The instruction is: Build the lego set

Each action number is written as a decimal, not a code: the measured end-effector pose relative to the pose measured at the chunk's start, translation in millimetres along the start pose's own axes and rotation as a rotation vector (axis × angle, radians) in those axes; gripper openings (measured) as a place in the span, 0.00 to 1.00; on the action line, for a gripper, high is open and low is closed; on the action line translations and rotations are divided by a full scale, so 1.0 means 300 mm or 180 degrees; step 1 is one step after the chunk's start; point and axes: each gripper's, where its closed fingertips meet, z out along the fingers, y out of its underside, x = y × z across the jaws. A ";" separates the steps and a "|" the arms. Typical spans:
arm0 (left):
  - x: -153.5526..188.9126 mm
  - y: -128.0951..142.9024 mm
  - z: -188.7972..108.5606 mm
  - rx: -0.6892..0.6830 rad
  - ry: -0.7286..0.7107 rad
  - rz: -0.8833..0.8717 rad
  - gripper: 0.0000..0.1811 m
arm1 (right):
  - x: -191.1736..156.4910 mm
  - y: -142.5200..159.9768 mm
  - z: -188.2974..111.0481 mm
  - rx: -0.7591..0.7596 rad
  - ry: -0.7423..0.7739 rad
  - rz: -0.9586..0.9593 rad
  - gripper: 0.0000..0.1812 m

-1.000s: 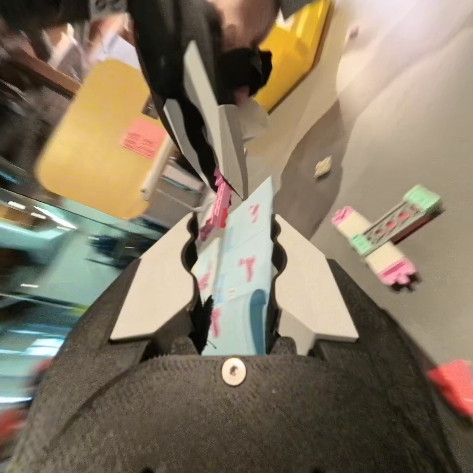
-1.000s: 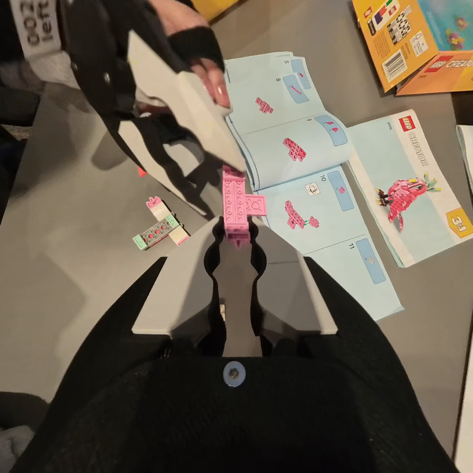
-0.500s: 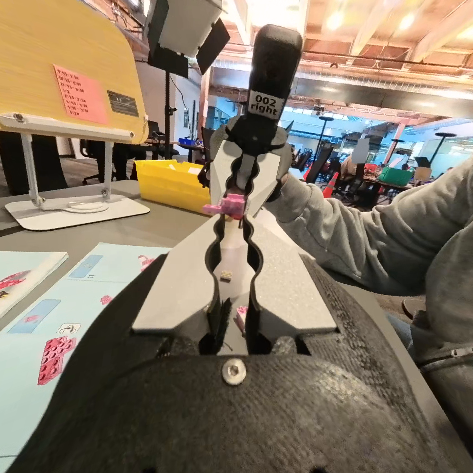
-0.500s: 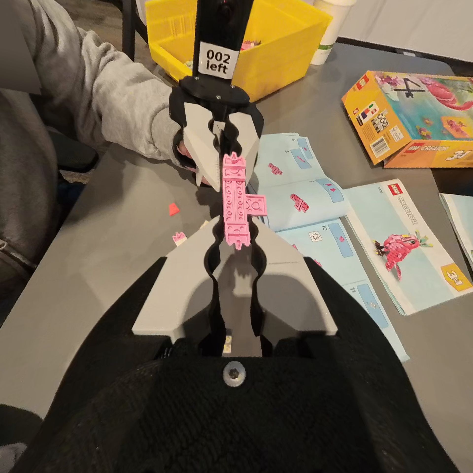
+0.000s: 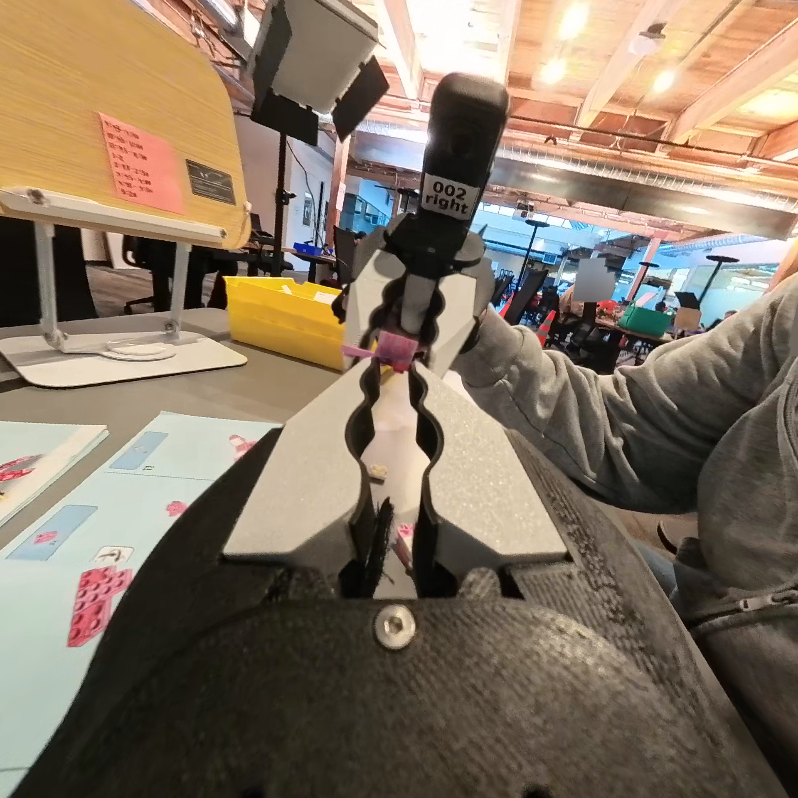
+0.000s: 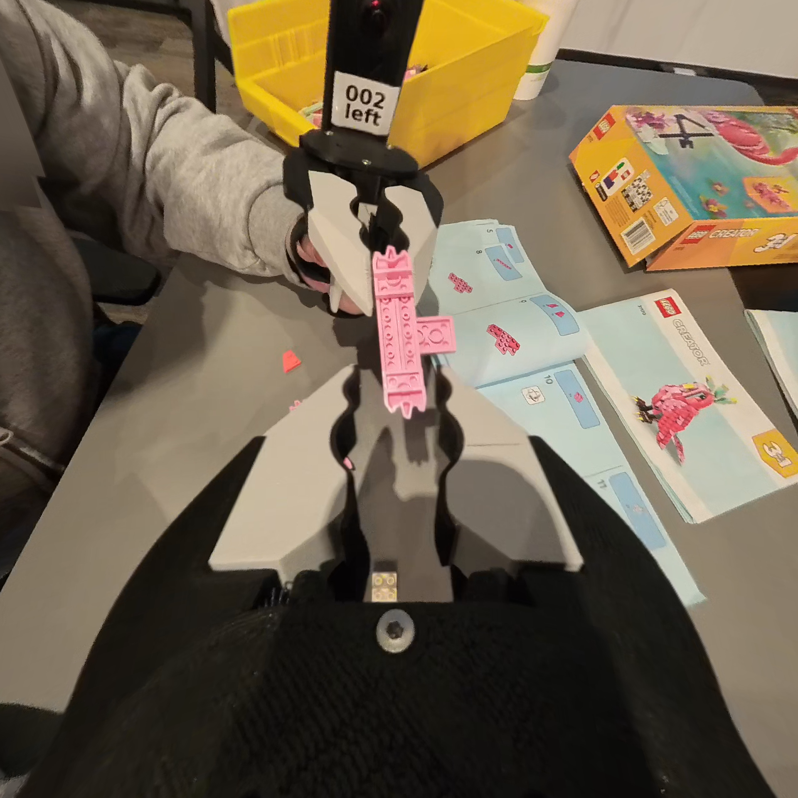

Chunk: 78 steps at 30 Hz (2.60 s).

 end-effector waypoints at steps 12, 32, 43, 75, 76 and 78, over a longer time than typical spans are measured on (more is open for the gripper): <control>-0.103 -0.099 -0.088 0.0421 -0.0380 0.0000 0.03 | 0.044 0.152 0.064 -0.0484 -0.0097 0.0507 0.25; -0.084 -0.068 -0.063 0.0339 -0.0323 -0.0037 0.04 | 0.121 -0.105 0.024 -0.0442 0.2007 -0.1895 0.09; -0.014 -0.037 -0.025 0.0178 -0.0177 0.0379 0.21 | 0.014 -0.111 0.039 -0.0306 0.1305 -0.1817 0.09; -0.166 -0.140 -0.139 0.0531 -0.1149 0.0809 0.19 | -0.146 0.255 0.325 -0.1693 -0.0263 0.0505 0.17; -0.169 -0.142 -0.142 0.0535 -0.1177 0.0823 0.19 | -0.149 0.257 0.326 -0.1724 -0.0240 0.0522 0.17; -0.173 -0.146 -0.147 0.0550 -0.1201 0.0824 0.19 | -0.137 0.261 0.329 -0.1780 -0.0084 0.0456 0.14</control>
